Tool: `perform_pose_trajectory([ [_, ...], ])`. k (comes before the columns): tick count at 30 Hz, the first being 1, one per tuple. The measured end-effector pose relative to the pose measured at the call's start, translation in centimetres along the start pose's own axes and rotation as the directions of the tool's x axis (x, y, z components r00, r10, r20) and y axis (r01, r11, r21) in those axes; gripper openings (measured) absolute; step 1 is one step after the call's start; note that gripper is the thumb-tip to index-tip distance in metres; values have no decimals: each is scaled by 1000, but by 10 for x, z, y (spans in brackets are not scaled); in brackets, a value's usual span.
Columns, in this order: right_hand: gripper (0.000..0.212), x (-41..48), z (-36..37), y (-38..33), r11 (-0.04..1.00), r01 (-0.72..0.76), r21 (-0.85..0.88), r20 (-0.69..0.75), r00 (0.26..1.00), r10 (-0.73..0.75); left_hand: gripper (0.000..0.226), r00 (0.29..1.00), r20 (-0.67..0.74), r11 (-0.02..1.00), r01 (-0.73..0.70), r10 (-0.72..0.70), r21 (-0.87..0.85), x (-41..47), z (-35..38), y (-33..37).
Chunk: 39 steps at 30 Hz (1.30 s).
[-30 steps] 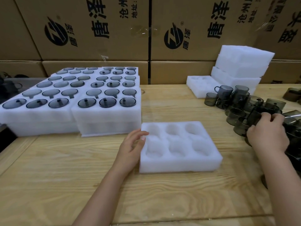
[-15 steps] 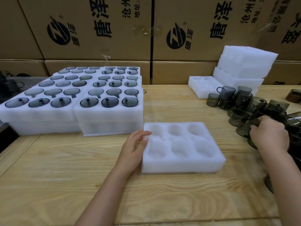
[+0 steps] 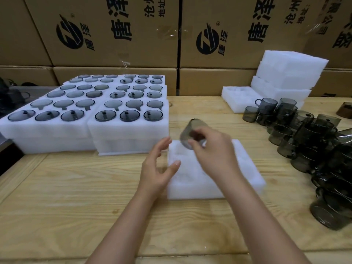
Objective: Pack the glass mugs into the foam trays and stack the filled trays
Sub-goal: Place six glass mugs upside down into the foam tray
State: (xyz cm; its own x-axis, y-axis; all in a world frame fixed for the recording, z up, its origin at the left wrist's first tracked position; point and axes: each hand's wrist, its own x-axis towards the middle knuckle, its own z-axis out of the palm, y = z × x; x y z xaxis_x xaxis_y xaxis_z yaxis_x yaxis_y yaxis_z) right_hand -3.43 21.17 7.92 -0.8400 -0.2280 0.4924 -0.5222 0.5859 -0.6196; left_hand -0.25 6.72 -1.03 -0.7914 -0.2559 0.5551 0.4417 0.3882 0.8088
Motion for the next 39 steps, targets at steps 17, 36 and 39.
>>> perform_pose_trajectory([
  [17, 14, 26, 10, 19, 980, 85, 182, 423, 892, -156, 39, 984, 0, 964, 172, -176, -203, 14, 4, -3],
  [36, 62, 44, 35, 45, 975, 157, -155, 493, 868, -61, 54, 975, 163, 984, 165, -153, -61, 10, 4, -11],
  [39, 58, 44, 35, 45, 997, 75, -35, 537, 842, -44, 50, 970, 201, 989, 144, -134, -37, 11, 5, -12],
])
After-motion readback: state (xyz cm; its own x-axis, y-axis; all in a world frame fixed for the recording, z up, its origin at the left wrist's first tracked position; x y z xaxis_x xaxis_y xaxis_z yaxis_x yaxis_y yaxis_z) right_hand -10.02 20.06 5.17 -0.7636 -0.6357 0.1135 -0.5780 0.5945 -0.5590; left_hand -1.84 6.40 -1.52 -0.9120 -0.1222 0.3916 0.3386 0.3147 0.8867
